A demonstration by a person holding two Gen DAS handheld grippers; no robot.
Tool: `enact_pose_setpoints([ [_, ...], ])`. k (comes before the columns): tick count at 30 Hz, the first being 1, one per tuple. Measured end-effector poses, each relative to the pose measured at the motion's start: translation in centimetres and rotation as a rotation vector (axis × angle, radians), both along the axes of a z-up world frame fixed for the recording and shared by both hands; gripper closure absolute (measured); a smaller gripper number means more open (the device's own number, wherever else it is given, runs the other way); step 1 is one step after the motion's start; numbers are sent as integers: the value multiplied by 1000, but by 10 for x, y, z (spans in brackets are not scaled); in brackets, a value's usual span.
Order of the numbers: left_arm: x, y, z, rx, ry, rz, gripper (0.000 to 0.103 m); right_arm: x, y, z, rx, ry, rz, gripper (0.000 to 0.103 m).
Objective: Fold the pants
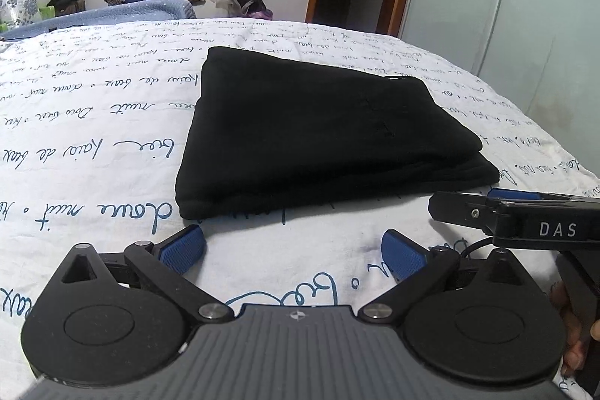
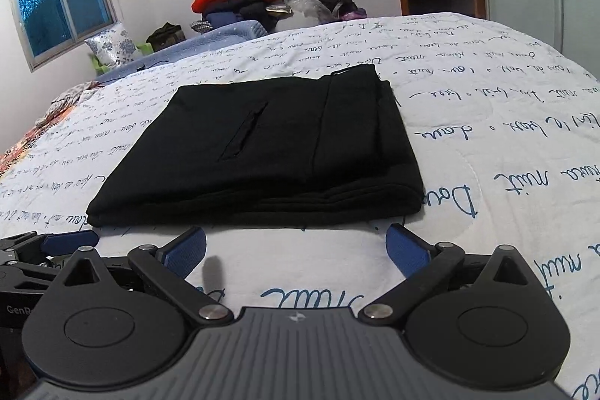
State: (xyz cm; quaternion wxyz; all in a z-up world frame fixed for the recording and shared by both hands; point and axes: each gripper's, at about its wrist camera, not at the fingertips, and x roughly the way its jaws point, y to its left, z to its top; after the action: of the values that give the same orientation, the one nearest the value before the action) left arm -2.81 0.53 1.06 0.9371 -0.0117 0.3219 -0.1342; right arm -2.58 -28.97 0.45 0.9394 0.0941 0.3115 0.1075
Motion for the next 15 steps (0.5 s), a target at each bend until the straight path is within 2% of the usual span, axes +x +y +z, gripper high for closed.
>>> enact_pose_setpoints([
  [15,-2,8,1,-61,-13,6,1,-2,-3,1,17,-11,-7,0],
])
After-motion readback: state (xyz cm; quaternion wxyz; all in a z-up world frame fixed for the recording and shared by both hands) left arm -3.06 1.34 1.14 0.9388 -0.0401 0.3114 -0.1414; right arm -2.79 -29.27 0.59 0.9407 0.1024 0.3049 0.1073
